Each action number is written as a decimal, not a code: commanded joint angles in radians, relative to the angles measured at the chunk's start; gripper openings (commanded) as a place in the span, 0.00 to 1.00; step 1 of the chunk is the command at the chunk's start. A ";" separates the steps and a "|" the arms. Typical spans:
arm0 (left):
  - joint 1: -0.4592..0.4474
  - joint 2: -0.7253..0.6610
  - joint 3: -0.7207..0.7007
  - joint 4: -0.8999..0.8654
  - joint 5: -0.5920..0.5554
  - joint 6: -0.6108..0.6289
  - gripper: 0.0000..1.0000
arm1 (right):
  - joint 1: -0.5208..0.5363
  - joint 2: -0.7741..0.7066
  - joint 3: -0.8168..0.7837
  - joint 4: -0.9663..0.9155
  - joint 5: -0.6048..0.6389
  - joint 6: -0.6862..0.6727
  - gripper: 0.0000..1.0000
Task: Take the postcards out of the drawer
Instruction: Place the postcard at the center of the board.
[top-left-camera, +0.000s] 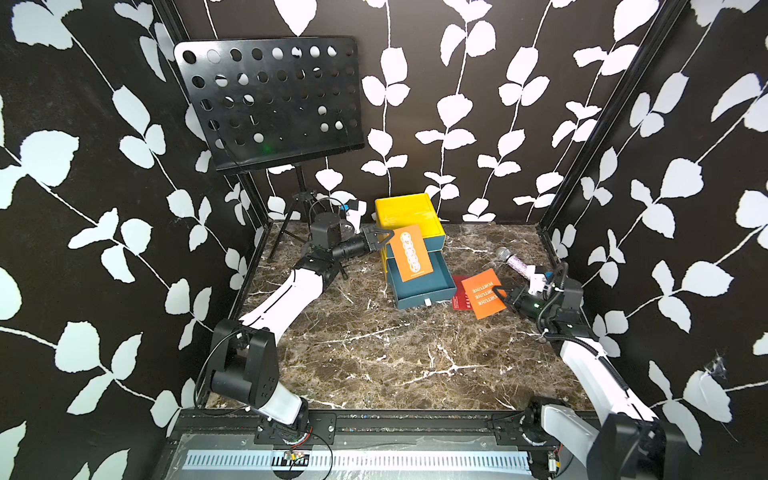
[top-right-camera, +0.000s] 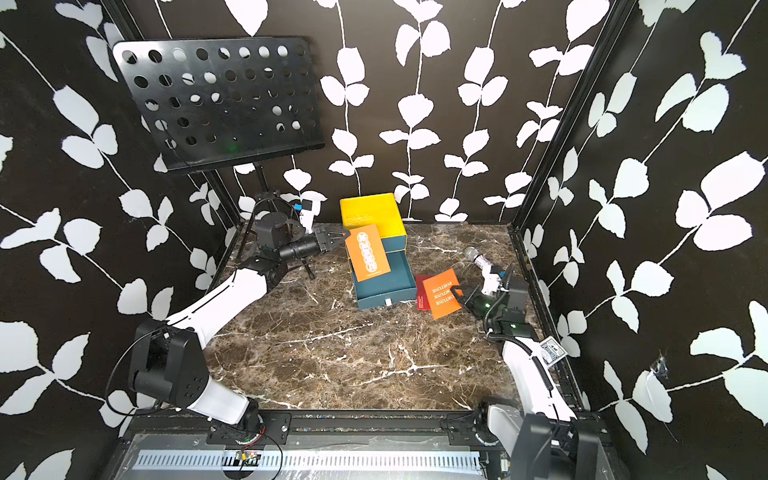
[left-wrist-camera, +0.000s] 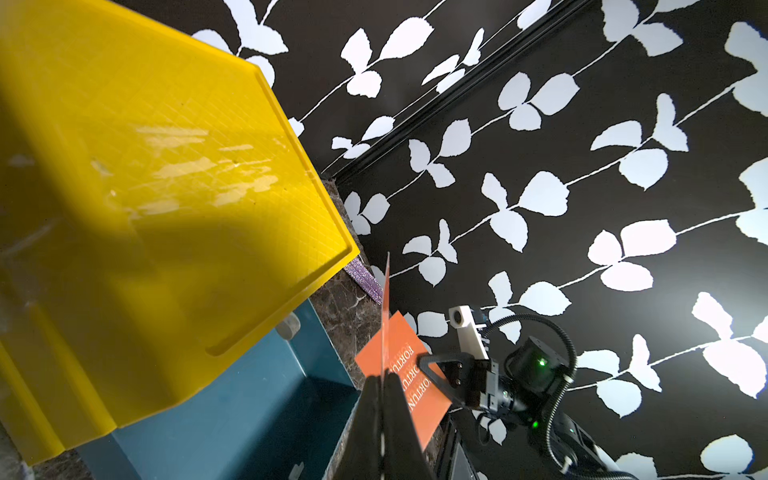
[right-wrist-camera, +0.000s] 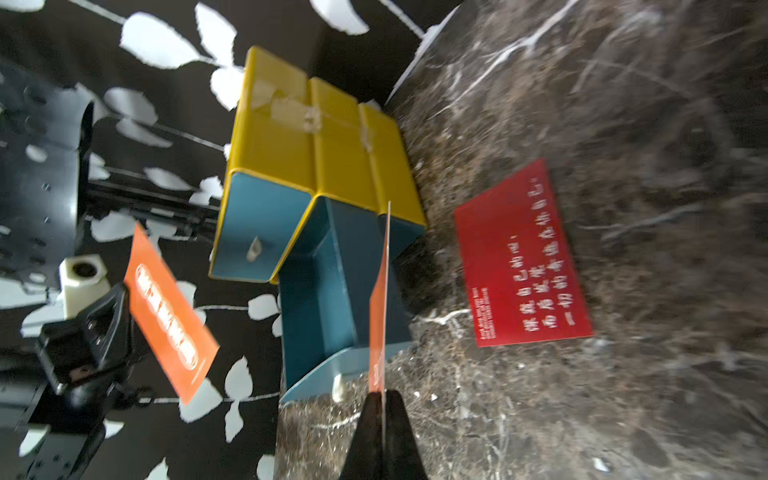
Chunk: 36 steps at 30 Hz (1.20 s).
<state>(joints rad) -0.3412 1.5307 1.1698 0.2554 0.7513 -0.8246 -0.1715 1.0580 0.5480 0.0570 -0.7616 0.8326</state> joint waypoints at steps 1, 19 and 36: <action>-0.011 -0.058 -0.026 0.018 0.041 -0.004 0.00 | -0.061 0.045 -0.014 0.148 0.026 0.019 0.00; -0.036 -0.064 -0.087 0.007 0.059 0.007 0.00 | -0.154 0.608 0.130 0.445 -0.008 -0.018 0.00; -0.036 -0.031 -0.083 0.005 0.059 0.009 0.00 | -0.210 0.745 0.194 0.165 0.098 -0.213 0.31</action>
<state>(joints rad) -0.3782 1.5043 1.0760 0.2447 0.7937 -0.8261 -0.3687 1.7977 0.7307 0.3061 -0.7223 0.6765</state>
